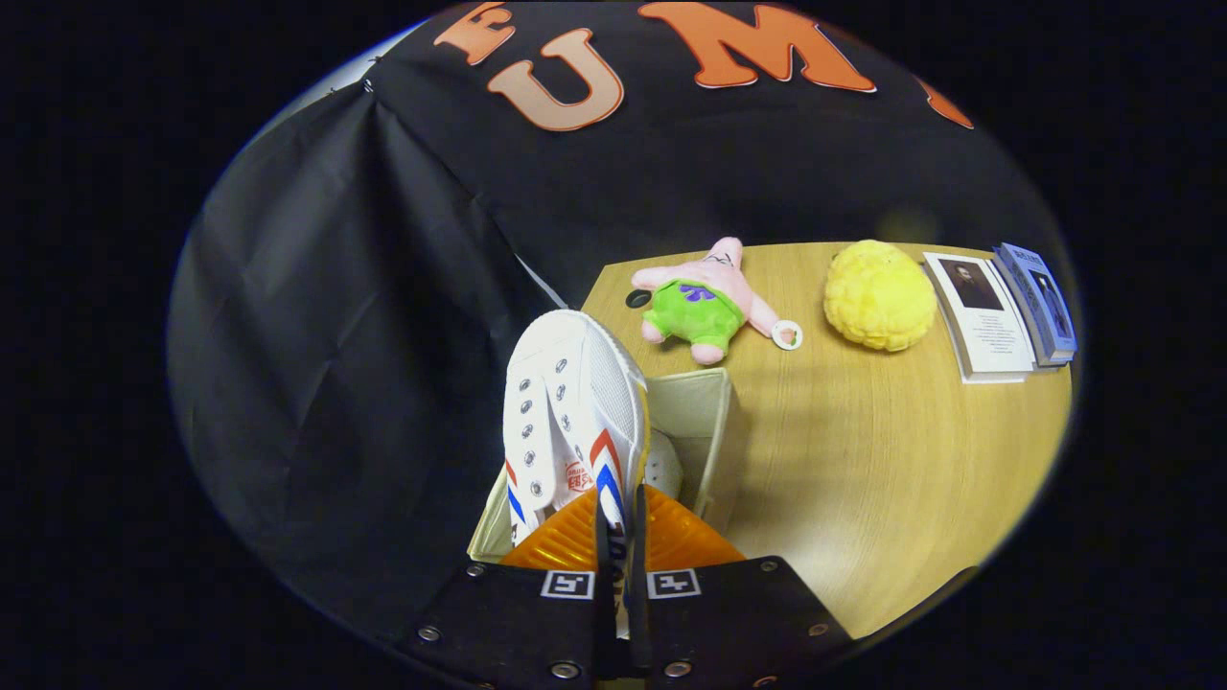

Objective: Open the storage box then place both shoes into the box .Put the left shoe in first, then the right shoe, with the right side of both shoes facing outward in a uniform manner.

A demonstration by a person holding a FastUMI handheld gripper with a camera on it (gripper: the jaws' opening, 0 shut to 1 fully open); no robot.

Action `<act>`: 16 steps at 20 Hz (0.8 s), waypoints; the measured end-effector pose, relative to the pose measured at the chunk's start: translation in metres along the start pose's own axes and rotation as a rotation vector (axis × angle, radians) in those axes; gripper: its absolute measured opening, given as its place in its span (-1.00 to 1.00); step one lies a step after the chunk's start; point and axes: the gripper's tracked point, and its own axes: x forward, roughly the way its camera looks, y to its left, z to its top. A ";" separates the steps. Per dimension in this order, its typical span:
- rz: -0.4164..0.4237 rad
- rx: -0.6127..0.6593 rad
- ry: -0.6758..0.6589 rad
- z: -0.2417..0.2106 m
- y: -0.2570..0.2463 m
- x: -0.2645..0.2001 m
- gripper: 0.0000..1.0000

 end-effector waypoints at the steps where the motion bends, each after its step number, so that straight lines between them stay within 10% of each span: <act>1: -0.015 -0.013 0.018 -0.004 0.003 0.009 -0.89; 5: -0.026 -0.061 0.064 -0.020 0.014 0.035 -0.69; 16: -0.005 -0.037 -0.265 0.066 -0.018 -0.055 0.70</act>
